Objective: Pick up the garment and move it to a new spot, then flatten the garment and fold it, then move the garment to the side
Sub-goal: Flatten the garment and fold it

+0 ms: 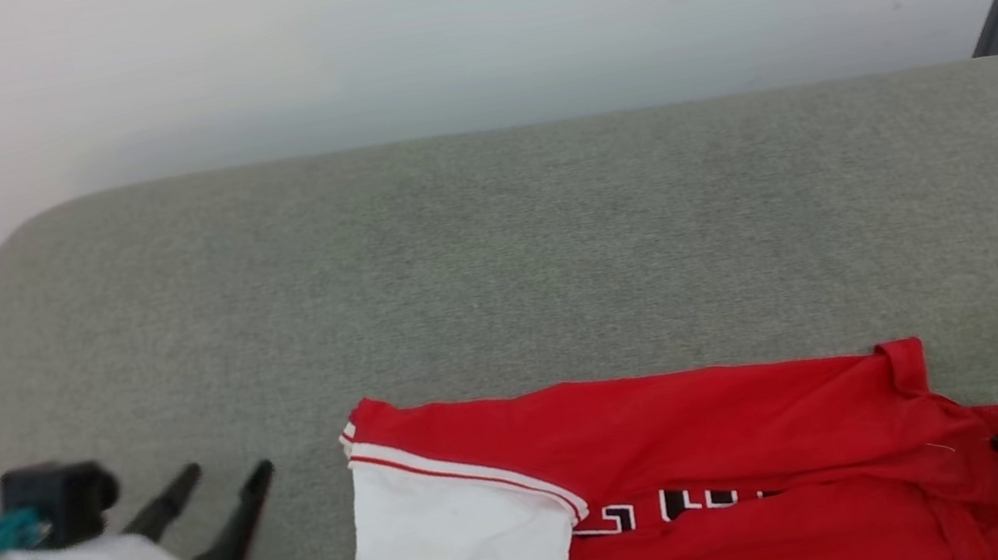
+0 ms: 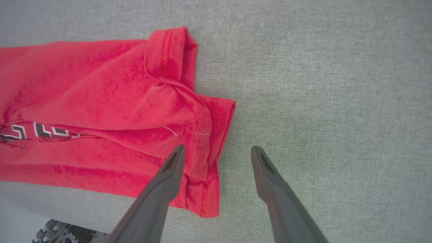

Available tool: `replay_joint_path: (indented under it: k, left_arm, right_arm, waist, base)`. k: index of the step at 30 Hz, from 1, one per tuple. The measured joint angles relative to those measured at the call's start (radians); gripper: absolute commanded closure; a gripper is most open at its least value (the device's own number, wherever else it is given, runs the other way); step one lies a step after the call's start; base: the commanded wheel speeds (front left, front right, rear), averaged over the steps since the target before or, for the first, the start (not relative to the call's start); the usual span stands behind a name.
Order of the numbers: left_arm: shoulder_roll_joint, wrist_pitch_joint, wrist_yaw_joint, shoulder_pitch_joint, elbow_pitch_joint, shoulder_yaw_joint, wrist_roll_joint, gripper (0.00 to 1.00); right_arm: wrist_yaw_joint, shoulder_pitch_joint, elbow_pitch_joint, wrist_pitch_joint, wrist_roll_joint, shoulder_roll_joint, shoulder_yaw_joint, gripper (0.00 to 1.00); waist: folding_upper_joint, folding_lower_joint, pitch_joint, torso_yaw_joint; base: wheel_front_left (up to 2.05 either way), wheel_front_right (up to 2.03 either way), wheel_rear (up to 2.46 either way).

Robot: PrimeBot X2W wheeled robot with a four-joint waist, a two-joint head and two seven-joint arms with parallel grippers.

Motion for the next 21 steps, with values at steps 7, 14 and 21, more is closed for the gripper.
replay_joint_path:
  k: [7,14,21]
  left_arm:
    - [-0.020,-0.184,0.024,0.118,0.031,0.091,0.050,0.00]
    - [-0.185,-0.188,0.034,0.300,0.042,0.417,0.299,0.00]
    - [-0.358,-0.188,-0.068,0.498,0.047,0.678,0.490,0.00]
  right_arm:
    - [0.000,0.000,0.061,0.017,-0.054,0.016,-0.043,0.00]
    - [0.000,-0.022,0.152,-0.007,-0.084,0.047,-0.072,0.00]
    - [0.000,-0.054,0.260,-0.049,-0.075,0.053,-0.026,0.00]
  waist:
    - [0.0000,0.0000,-0.003,0.031]
    - [0.0000,0.0000,0.000,0.072]
    - [0.0000,0.0000,0.002,0.105]
  base:
    - [0.00,0.00,0.00]
    - [0.00,0.00,0.00]
    - [0.00,0.00,0.00]
